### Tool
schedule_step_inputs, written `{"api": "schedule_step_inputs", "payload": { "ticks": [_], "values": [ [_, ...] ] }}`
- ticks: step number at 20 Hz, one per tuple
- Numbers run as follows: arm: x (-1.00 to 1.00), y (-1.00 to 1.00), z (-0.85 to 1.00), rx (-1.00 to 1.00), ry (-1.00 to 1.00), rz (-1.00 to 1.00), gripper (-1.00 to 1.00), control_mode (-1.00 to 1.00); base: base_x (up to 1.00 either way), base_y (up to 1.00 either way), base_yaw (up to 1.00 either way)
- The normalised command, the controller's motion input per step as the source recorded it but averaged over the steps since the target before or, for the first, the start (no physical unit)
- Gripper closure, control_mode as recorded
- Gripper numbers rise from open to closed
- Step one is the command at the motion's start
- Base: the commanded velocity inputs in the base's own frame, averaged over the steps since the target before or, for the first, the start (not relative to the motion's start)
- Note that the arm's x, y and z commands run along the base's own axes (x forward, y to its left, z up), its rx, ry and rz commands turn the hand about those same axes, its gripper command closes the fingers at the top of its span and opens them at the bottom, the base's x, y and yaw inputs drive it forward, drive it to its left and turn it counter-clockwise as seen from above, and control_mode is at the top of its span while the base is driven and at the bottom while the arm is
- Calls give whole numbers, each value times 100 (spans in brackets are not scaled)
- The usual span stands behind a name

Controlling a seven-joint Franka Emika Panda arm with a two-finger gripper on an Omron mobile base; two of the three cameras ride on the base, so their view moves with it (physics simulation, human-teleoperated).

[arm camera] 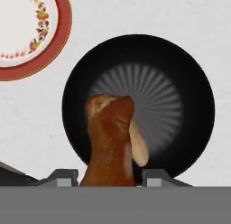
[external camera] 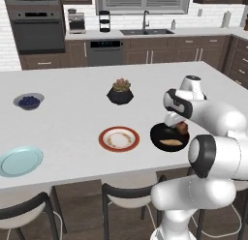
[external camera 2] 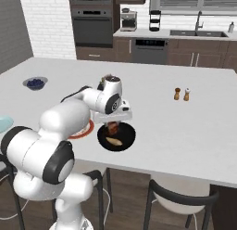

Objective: Pick the chicken drumstick and sweet potato from their plates and place them in the bowl. Then put the bowl in the fridge.

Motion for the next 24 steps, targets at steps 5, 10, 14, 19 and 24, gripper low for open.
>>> {"api": "schedule_step_inputs", "payload": {
  "ticks": [5, 10, 14, 19, 24],
  "values": [
    [-16, 0, 0, -5, 0, 45, 100, -100, 0, 0, 0],
    [-19, -2, 0, -4, 0, 49, 100, -100, 0, 0, 0],
    [-5, 0, 0, -4, 0, 42, 100, -100, 0, 0, 0],
    [14, 0, -16, -2, 15, 16, 100, -100, 0, 0, 0],
    [15, 0, -36, -1, 17, 0, 100, -100, 0, 0, 0]
  ]
}}
